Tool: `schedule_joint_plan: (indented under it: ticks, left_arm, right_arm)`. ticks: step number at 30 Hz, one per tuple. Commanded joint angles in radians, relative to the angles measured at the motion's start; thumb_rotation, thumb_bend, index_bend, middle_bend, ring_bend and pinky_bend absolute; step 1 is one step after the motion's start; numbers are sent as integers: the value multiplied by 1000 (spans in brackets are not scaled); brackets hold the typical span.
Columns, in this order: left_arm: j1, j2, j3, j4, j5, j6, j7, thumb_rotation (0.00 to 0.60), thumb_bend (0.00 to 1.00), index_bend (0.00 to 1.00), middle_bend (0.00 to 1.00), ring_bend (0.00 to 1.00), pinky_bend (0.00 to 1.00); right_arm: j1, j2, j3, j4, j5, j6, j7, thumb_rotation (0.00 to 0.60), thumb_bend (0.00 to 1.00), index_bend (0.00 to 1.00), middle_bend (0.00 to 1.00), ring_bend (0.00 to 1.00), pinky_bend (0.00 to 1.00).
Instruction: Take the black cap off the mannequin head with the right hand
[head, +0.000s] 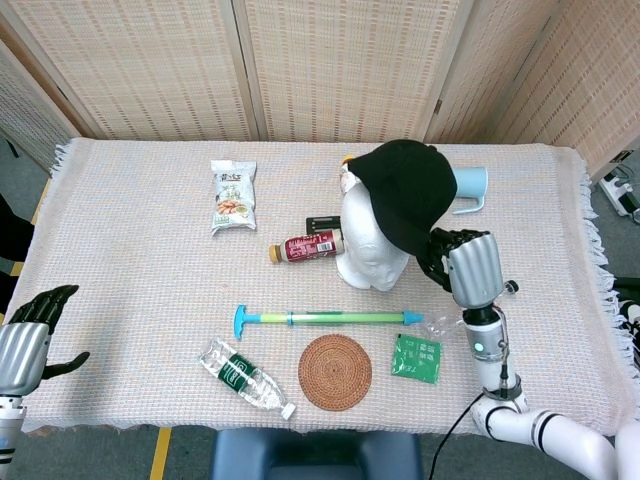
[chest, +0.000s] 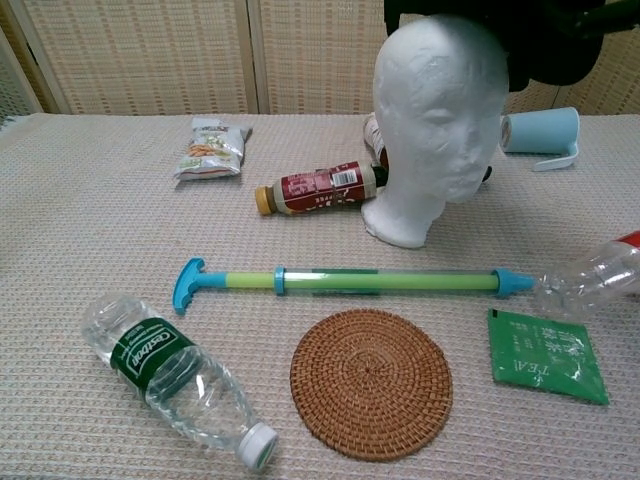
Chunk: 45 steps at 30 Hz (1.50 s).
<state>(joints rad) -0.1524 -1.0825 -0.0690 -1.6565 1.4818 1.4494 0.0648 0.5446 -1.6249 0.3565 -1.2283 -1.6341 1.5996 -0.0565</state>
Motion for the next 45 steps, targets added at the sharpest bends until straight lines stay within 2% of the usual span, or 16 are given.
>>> schedule_joint_plan:
  ticks: [1,7,13,18,23,25,27,28,30,32,34,36,38,45]
  left_arm:
    - [-3,-1,1,-3,1,-5,5,600,97,143,174,169,272]
    - [-10,-3,2,-7,-5,-19,16,600,97,143,176,168,271]
    - [-18,-13,3,-12,-6,-30,30,600,97,143,174,167,271]
    - [-21,-16,1,-24,-8,-30,46,600,97,142,174,166,271]
    - [-22,-14,1,-35,1,-22,60,600,97,142,174,166,270]
    - [-21,-10,0,-42,2,-18,65,600,97,142,174,166,270]
    - [-20,-8,-1,-46,2,-13,67,600,97,142,174,166,270]
    - [-19,-7,-1,-48,3,-11,68,600,97,142,174,165,270]
    - [-19,-7,1,-48,3,-12,70,600,97,142,174,165,270]
    - [-19,-7,2,-48,0,-15,73,600,96,142,174,165,270]
    - [-20,-8,2,-47,-4,-19,73,600,96,142,174,165,269]
    - [-21,-9,2,-44,-6,-21,73,600,96,142,173,163,269]
    - [-23,-11,0,-41,-9,-23,71,600,97,141,170,160,267]
    - [-26,-26,-6,-23,-15,-20,72,600,96,140,166,152,261]
  right_arm:
    - [14,46,25,-19,30,-30,-18,600,459,910,789,933,1000]
    - [-9,174,30,-39,85,-90,-27,600,458,910,789,933,1000]
    - [-58,249,-33,22,133,-170,16,600,459,910,789,933,1000]
    - [-75,204,-105,158,149,-233,94,600,459,909,789,933,1000]
    - [-60,114,-142,301,152,-278,155,600,459,883,785,910,1000]
    - [-50,79,-152,351,155,-302,170,600,454,825,747,851,1000]
    - [-43,57,-161,373,164,-332,173,600,419,699,675,742,998]
    - [-40,49,-167,377,169,-352,170,600,383,593,613,661,972]
    - [-38,46,-176,365,180,-383,154,600,295,357,464,500,840]
    - [-40,58,-185,328,191,-416,139,600,193,130,302,321,609]
    - [-48,84,-190,276,206,-434,118,600,96,10,150,146,382]
    - [-60,117,-189,216,219,-436,102,600,33,0,49,42,261]
    - [-79,165,-189,136,233,-427,78,600,2,0,2,1,201]
    - [-180,346,-204,-141,242,-313,-7,600,0,0,25,29,197]
